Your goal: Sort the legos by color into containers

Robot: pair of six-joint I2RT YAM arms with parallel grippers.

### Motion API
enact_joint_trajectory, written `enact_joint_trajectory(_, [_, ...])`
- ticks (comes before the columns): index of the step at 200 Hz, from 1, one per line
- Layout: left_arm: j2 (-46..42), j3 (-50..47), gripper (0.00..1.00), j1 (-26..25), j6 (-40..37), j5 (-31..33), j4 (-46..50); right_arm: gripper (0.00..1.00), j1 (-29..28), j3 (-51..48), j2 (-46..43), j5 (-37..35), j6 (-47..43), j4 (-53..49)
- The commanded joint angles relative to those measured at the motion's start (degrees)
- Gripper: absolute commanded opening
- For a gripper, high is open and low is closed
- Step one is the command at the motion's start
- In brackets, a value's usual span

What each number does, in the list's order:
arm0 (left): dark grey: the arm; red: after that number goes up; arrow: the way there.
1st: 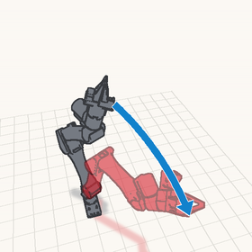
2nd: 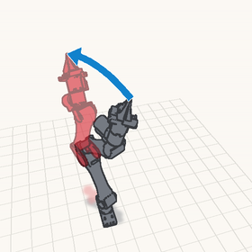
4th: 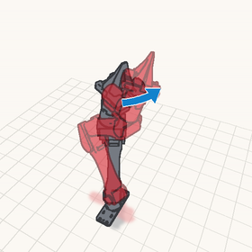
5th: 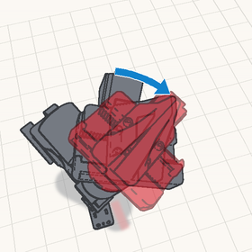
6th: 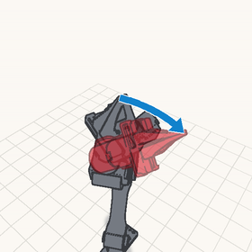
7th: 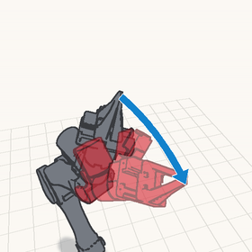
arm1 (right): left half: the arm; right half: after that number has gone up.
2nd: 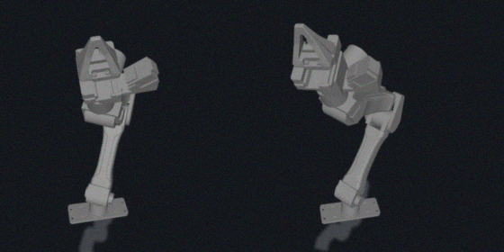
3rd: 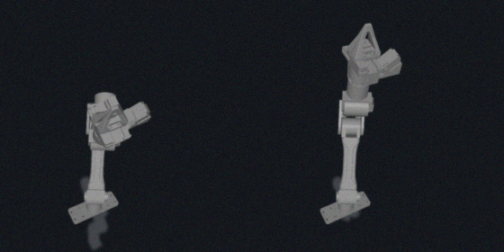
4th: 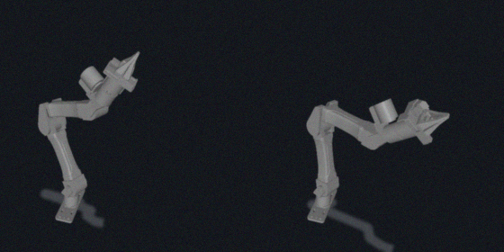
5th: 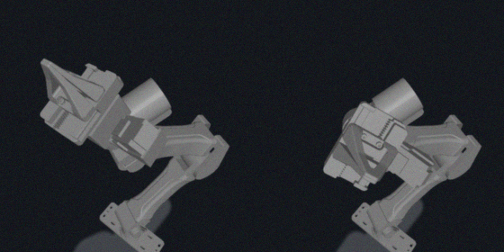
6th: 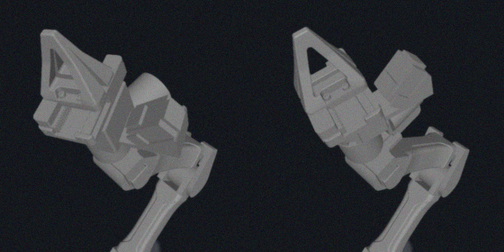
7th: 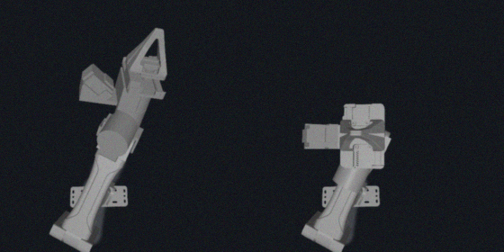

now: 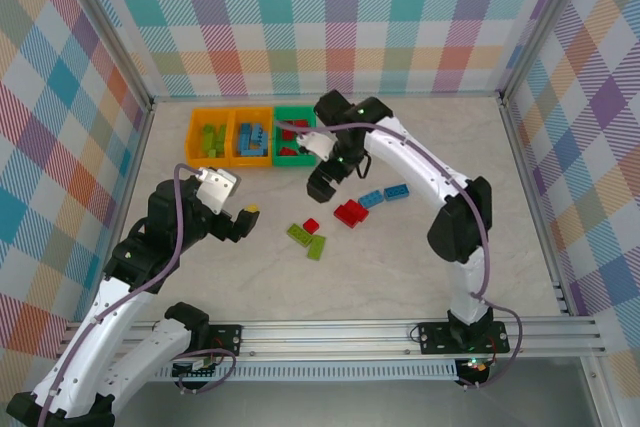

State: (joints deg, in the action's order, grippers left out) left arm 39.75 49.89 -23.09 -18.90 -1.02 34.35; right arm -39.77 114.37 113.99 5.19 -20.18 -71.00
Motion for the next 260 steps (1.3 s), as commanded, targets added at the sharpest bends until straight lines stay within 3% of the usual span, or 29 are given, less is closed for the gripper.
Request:
enact_joint_trajectory(1, [-0.19,0.19,1.00,0.68,0.02,-0.89,0.36,1.00,-0.09,-8.94,-5.71,-5.92,6.12,8.04])
enact_joint_trajectory(41, [-0.46,-0.13,1.00,0.68,-0.18,-1.95,0.11,1.00,-1.49,-24.72,-8.69,-6.19,20.64,21.41])
enact_joint_trajectory(66, [-0.13,-0.14,1.00,0.68,-0.26,-1.47,0.32,0.97,-3.12,-32.48,-9.83,1.98,33.52,34.99])
enact_joint_trajectory(90, [-0.31,-0.14,1.00,0.68,-0.35,-0.53,0.46,0.84,-5.12,-41.64,-11.01,5.36,42.80,50.99])
enact_joint_trajectory(118, [-0.22,-0.32,1.00,0.68,-0.35,-0.47,0.21,0.70,-5.58,-46.15,-10.25,3.75,48.64,58.33])
enact_joint_trajectory(152, [0.75,-0.02,1.00,0.68,-0.27,-0.98,0.28,0.68,-6.74,-46.38,-7.88,2.20,48.24,59.39])
enact_joint_trajectory(184, [1.12,0.03,1.00,0.69,-0.26,-1.52,0.15,0.63,-7.69,-45.73,-4.72,-3.45,45.07,57.41])
enact_joint_trajectory(233, [1.65,0.33,1.00,0.68,-0.18,-2.83,0.10,0.58,-8.57,-42.85,-0.62,-2.74,43.24,52.22])
enact_joint_trajectory(260, [1.61,0.35,1.00,0.68,-0.18,-2.66,0.19,0.51,-8.49,-43.68,-0.91,-9.28,44.76,49.20])
